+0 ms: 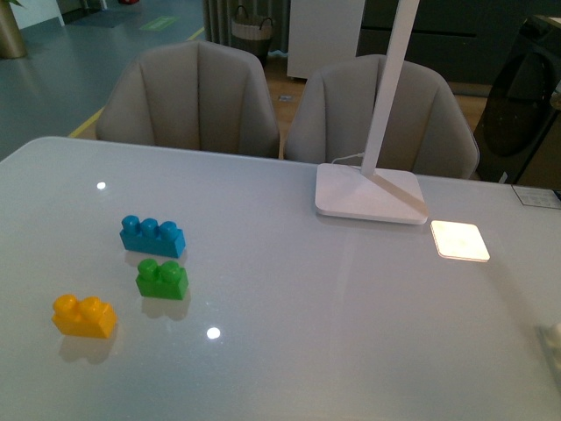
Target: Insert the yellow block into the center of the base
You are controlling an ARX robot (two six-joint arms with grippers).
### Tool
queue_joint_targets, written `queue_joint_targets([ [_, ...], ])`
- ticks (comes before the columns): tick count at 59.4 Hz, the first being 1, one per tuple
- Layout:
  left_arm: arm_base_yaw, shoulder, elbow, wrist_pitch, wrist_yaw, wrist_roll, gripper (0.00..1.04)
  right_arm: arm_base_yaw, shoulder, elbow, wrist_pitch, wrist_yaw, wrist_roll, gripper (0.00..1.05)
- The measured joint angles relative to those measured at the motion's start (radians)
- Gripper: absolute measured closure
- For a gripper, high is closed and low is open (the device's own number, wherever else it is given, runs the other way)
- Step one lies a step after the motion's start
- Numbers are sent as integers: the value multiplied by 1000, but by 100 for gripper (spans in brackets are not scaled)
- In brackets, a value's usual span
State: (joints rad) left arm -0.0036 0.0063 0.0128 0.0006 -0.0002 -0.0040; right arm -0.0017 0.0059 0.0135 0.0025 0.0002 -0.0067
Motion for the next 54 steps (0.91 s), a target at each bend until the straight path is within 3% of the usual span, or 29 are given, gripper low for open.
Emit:
queue_joint_targets([
  [51, 0, 0, 0, 0, 0, 0, 7, 0, 0, 0, 0, 0, 0, 9],
  [54, 0, 0, 0, 0, 0, 0, 7, 8, 48, 33, -92, 81, 58, 9],
])
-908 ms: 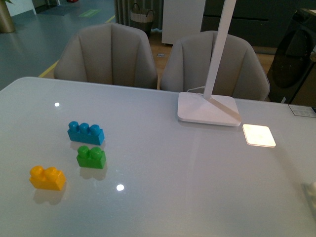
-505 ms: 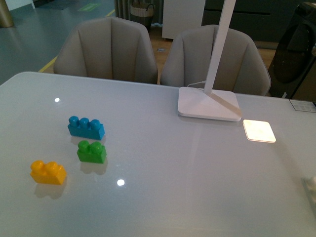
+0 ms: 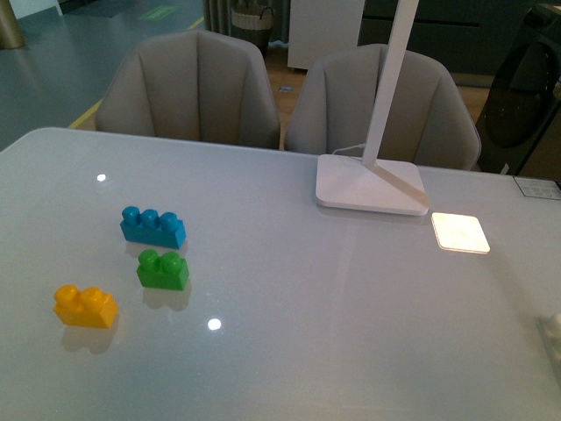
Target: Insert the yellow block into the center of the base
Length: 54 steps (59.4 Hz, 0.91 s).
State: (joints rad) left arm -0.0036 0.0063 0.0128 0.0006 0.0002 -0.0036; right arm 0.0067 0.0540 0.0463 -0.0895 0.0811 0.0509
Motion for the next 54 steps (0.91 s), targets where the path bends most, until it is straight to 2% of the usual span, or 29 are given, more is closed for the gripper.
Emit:
queue_joint_targets([
  [2, 0, 0, 0, 0, -1, 0, 7, -16, 66, 28, -49, 38, 38, 9],
  [4, 0, 0, 0, 0, 0, 0, 7, -66, 173, 44, -34, 24, 79, 9],
  [6, 0, 0, 0, 0, 0, 0, 7, -143, 304, 48, 45, -37, 97, 9],
  [10, 0, 0, 0, 0, 0, 0, 7, -308, 603, 77, 299, -188, 91, 9],
  [19, 0, 0, 0, 0, 0, 0, 7, -449, 1025, 147, 651, -342, 31, 9],
  [22, 0, 0, 0, 0, 0, 0, 7, -511, 1246, 183, 814, -402, -24, 9],
  [27, 0, 0, 0, 0, 0, 0, 7, -603, 1559, 253, 980, -471, -121, 9],
  [37, 0, 0, 0, 0, 0, 0, 7, -694, 1863, 351, 1059, -543, -224, 9],
  [54, 0, 0, 0, 0, 0, 0, 7, -769, 2109, 540, 1019, -582, -313, 9],
])
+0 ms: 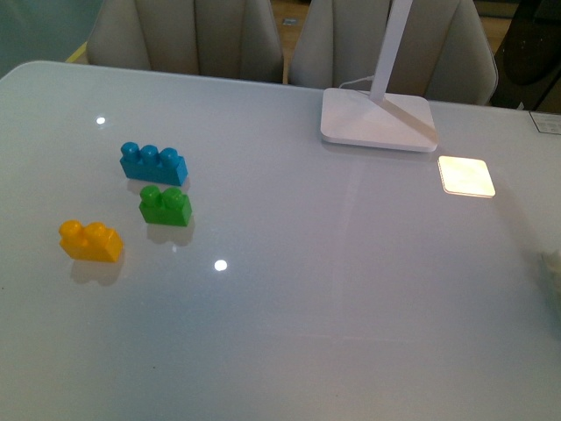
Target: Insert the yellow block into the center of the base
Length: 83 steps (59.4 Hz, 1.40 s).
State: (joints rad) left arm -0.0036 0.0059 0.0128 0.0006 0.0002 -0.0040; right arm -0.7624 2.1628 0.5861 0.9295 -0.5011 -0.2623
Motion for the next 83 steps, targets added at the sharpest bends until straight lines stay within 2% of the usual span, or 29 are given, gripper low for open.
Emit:
queue_joint_targets([
  [12, 0, 0, 0, 0, 0, 0, 7, 6, 87, 108, -44, -5, -29, 9],
  [21, 0, 0, 0, 0, 0, 0, 7, 45, 156, 154, -54, 1, -46, 9],
  [31, 0, 0, 0, 0, 0, 0, 7, 82, 217, 170, -48, 8, -48, 9],
  [68, 0, 0, 0, 0, 0, 0, 7, 102, 318, 198, -40, 15, -68, 9],
  [83, 0, 0, 0, 0, 0, 0, 7, 144, 337, 201, -40, 42, -90, 9],
])
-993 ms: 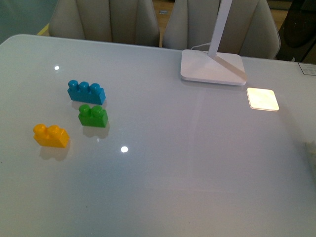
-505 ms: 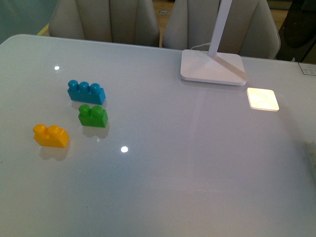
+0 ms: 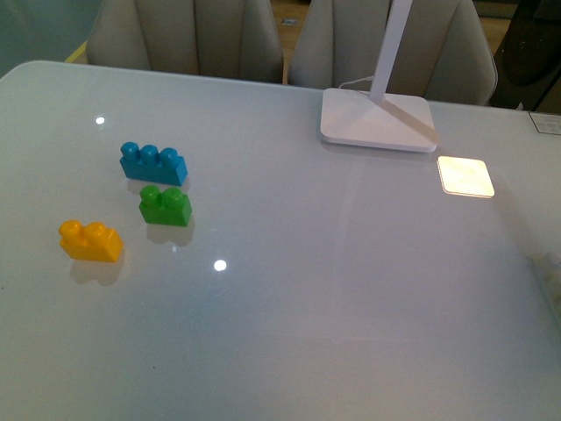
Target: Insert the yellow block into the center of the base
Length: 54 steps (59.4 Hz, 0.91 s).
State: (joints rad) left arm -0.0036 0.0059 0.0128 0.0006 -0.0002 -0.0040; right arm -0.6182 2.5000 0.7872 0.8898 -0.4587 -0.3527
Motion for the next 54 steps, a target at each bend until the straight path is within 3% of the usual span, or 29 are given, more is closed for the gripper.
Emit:
queue_joint_targets([
  [27, 0, 0, 0, 0, 0, 0, 7, 178, 12, -67, 55, 44, 23, 9],
  [54, 0, 0, 0, 0, 0, 0, 7, 380, -22, -164, 100, 216, 165, 9],
])
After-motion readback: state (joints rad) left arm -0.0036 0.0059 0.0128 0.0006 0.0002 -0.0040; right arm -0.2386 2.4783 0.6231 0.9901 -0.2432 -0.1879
